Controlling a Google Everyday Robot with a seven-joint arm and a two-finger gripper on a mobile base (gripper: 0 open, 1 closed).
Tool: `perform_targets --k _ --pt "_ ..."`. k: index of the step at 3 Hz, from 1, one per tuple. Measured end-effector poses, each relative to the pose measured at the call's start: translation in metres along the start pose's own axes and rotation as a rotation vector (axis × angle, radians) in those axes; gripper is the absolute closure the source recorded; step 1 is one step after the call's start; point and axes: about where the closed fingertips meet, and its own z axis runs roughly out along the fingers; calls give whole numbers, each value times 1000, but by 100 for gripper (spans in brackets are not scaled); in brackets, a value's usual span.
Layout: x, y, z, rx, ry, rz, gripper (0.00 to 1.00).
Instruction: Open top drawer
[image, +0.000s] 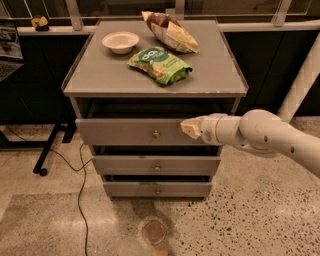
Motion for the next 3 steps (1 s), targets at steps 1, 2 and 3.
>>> perform_targets --k 1,2,3 --pt "-13 -17 26 -31 -59 13 100" --pt "-22 -23 44 16 -74 32 100" --pt "-29 -37 44 71 -103 34 100"
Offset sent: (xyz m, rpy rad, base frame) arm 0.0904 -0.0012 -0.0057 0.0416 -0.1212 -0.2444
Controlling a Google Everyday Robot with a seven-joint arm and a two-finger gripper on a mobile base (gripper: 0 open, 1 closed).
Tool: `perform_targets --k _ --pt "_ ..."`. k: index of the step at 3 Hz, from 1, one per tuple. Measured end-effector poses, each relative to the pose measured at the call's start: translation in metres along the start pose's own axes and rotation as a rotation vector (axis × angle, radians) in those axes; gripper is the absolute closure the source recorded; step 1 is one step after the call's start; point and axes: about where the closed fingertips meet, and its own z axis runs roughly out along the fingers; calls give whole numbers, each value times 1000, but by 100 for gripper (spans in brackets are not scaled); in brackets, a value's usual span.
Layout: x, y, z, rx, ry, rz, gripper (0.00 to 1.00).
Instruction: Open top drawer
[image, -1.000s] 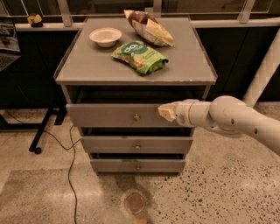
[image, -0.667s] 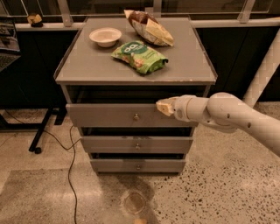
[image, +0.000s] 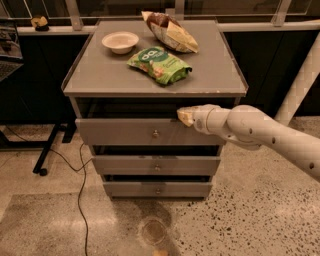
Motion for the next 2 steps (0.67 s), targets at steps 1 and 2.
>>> perform_targets --k 1,2 --pt "1 1 1 6 -1 3 100" --pt "-2 -27 27 55 -33 18 100"
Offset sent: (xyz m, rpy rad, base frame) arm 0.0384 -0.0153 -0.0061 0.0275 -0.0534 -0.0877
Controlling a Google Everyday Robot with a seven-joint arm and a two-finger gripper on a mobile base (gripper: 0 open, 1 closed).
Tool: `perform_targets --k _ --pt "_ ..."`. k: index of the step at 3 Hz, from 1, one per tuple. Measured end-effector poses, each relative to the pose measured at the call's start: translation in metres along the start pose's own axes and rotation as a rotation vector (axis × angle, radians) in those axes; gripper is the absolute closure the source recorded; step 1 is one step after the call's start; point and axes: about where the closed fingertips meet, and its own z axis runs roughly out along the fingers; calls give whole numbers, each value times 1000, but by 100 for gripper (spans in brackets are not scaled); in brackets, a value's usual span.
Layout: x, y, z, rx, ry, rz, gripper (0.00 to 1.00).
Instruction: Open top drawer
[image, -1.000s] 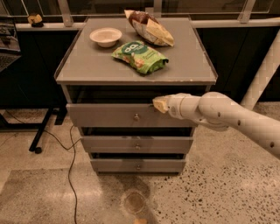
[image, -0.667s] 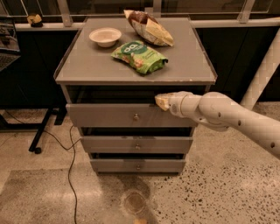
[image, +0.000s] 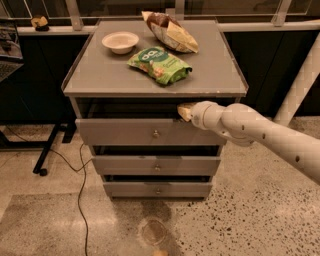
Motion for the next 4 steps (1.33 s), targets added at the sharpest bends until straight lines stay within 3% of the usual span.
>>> perform_targets --k 2,3,4 --pt "4 1 7 1 15 -7 100" --pt "14 -19 16 53 60 -27 100" --pt "15 -20 16 54 61 -28 100"
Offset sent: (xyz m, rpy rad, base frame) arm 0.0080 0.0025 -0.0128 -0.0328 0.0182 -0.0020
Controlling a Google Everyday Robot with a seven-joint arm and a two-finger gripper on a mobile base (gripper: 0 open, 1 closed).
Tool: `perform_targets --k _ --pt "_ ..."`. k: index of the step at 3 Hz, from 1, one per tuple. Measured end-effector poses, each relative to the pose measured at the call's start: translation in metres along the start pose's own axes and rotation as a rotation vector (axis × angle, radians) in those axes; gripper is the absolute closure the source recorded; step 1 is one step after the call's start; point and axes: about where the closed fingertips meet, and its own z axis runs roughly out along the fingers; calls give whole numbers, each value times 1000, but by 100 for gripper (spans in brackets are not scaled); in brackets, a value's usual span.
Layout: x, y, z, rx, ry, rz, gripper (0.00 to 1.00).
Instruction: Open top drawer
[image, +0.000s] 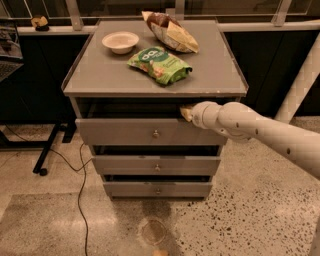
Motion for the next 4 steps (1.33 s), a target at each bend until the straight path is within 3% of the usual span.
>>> perform_targets --k 2,4 --pt "14 -9 1 5 64 -3 100" --pt "21 -5 -11 -11 94 50 100"
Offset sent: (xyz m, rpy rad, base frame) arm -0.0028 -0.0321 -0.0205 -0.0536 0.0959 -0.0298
